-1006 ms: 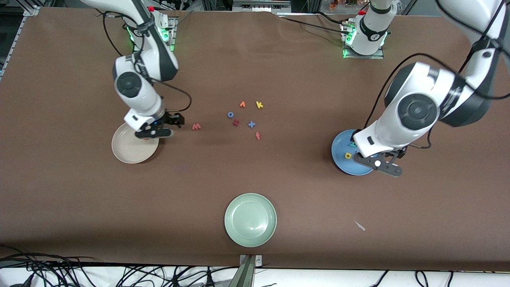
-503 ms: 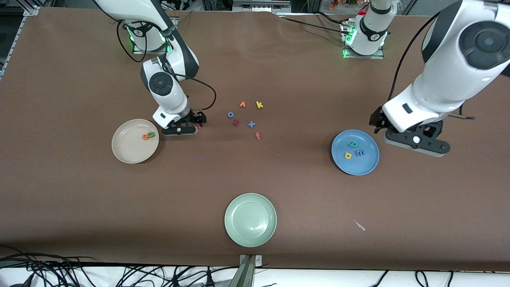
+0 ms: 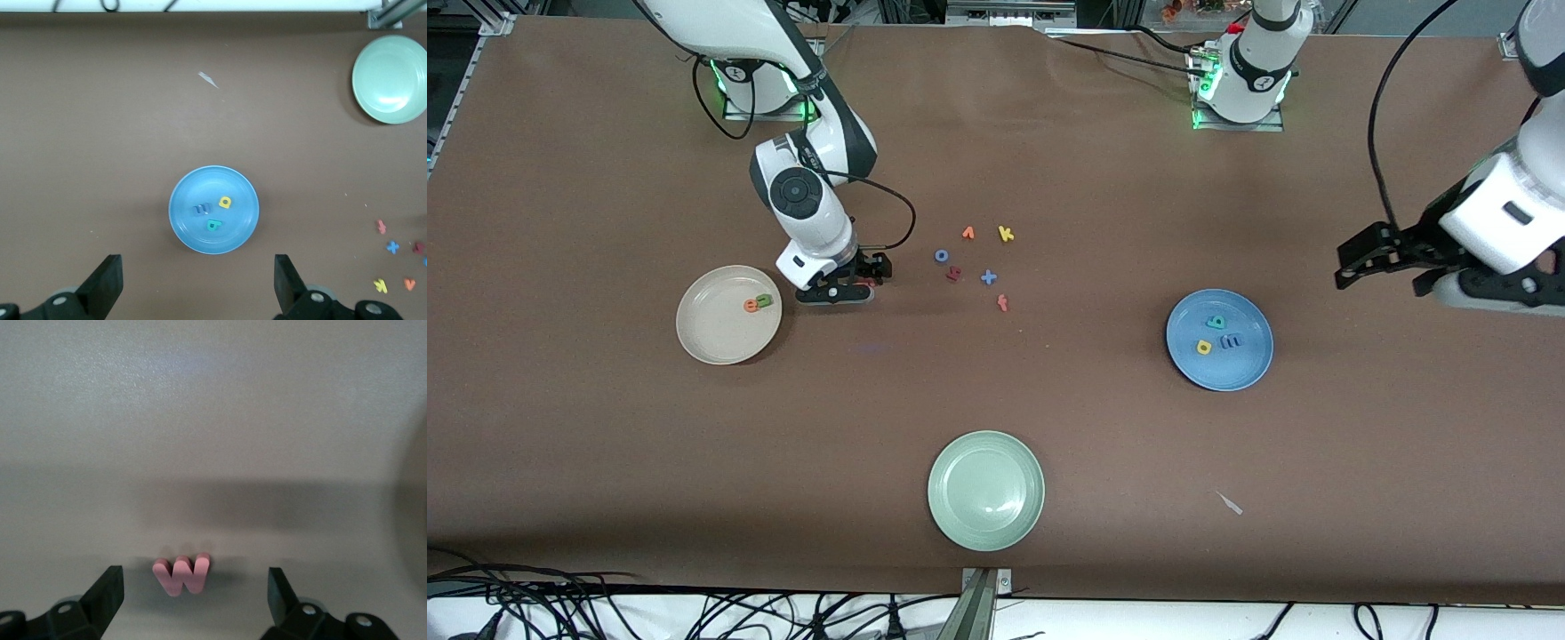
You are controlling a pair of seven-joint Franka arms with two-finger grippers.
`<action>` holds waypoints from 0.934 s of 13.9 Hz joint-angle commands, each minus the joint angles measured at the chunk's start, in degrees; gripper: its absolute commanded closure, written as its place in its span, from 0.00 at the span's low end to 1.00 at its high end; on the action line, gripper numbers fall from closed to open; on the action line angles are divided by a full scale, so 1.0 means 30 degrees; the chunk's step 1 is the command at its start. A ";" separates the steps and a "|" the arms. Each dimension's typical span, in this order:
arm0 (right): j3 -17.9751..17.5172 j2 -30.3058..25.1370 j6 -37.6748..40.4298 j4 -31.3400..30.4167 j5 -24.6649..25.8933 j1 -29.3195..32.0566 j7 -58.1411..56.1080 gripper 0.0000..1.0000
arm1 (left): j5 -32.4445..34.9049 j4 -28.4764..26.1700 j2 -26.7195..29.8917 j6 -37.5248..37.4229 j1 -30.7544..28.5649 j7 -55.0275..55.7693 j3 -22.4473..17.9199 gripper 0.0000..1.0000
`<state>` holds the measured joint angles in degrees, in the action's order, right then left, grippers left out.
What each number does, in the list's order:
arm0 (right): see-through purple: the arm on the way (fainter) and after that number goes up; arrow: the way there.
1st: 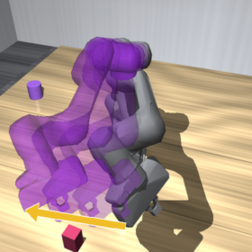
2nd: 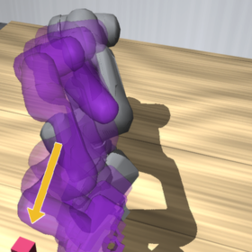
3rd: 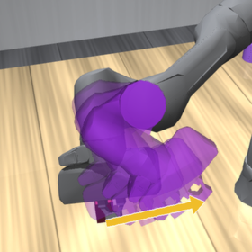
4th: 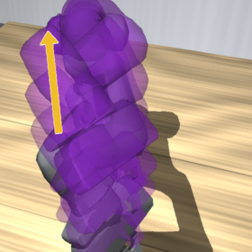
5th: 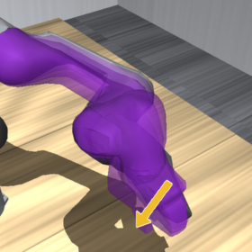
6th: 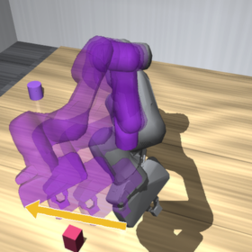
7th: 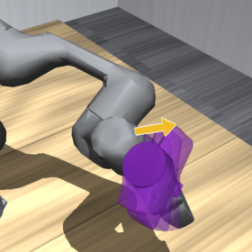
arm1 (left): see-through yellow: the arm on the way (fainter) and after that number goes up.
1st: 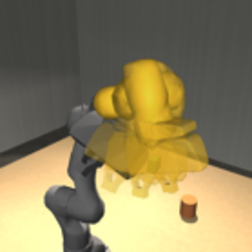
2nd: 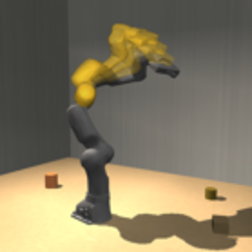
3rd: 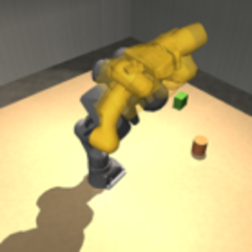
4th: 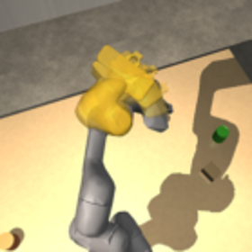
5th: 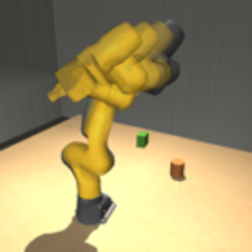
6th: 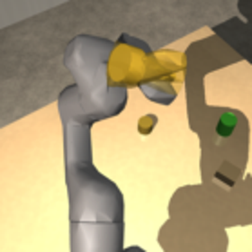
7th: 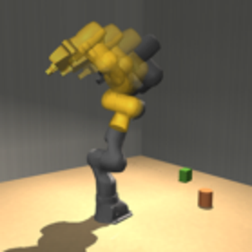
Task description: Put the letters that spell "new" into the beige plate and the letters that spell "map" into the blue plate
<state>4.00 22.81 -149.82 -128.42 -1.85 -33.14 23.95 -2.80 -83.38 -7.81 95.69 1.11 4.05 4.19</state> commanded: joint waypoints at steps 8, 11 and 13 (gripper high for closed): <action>-0.0072 0.0806 -0.0772 0.0295 -0.0117 -0.0437 0.0424 0.28 | -0.0121 -0.3612 0.3747 -0.1398 0.1094 -0.0061 -0.1310 0.00; -0.0072 0.0806 -0.0772 0.0295 -0.0088 -0.0437 0.0424 0.42 | 0.1133 -0.3641 0.3747 -0.1427 0.1241 -0.0062 -0.1340 0.00; -0.0072 0.0806 -0.0772 0.0295 -0.0088 -0.0437 0.0424 0.48 | 0.1315 -0.3757 0.3718 -0.1457 0.0949 -0.0061 -0.1340 0.00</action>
<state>3.77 24.60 -151.57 -128.18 -1.85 -34.06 24.60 -0.41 -93.56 2.56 91.75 3.71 4.10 0.96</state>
